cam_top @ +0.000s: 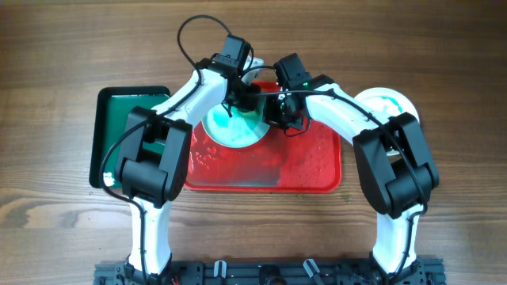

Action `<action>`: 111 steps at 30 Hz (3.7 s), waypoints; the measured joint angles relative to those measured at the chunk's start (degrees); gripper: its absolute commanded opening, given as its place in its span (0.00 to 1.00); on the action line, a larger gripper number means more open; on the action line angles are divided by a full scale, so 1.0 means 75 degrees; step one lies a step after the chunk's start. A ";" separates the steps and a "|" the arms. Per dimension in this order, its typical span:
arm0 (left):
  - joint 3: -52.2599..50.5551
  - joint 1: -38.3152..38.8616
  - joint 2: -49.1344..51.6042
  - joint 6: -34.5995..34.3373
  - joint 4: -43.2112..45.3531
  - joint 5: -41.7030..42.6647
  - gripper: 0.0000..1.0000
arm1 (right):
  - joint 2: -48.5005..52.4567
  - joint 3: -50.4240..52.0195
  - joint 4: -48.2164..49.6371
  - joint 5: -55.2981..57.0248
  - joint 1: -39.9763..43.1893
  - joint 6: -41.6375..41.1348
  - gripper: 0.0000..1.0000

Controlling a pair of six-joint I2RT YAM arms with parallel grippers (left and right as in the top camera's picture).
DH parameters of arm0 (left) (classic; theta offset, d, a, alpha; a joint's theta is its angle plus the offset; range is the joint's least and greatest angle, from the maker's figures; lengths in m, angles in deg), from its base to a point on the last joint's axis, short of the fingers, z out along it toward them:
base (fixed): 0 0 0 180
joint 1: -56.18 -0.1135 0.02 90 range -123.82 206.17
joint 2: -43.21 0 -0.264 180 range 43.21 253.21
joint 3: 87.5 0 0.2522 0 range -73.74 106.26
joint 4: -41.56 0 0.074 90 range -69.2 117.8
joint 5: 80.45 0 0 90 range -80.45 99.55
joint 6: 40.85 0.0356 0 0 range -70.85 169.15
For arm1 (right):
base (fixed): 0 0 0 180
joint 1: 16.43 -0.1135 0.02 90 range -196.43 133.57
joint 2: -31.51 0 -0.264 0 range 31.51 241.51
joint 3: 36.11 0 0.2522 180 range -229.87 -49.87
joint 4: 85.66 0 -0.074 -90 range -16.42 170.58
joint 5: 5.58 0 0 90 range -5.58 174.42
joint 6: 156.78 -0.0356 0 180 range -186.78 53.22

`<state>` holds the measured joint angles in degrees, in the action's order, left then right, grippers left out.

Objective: Clean dirty plates on tray and stack at the side

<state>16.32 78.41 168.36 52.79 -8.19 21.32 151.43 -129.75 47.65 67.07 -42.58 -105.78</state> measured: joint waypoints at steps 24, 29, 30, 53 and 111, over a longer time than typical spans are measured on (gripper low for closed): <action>0.1658 -0.1559 0.0117 0.0000 -0.3617 0.2943 0.04 | 0.0015 0.0000 0.0297 -0.0157 -0.0070 0.0143 0.22; 0.2151 -0.2171 0.0117 -0.1376 -0.3544 0.1189 0.04 | 0.0050 0.0000 0.1035 0.0236 -0.0050 0.0178 0.09; 0.2151 -0.2168 0.0117 -0.1448 -0.3544 0.1023 0.04 | 0.0119 0.0000 0.1119 0.0265 -0.0050 0.0195 0.04; 0.2151 -0.2159 0.0117 -0.1676 -0.3518 0.0207 0.04 | -0.3077 0.0087 -0.2524 1.0555 -0.3305 0.3212 0.04; 0.2200 -0.3238 -0.2101 -0.1679 -0.5435 -0.0883 0.04 | -0.3879 0.2608 -0.1239 0.0895 0.4765 0.2742 0.67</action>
<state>32.83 54.13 152.60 40.20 -48.95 14.70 122.34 -110.19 38.36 73.78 -6.85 -85.21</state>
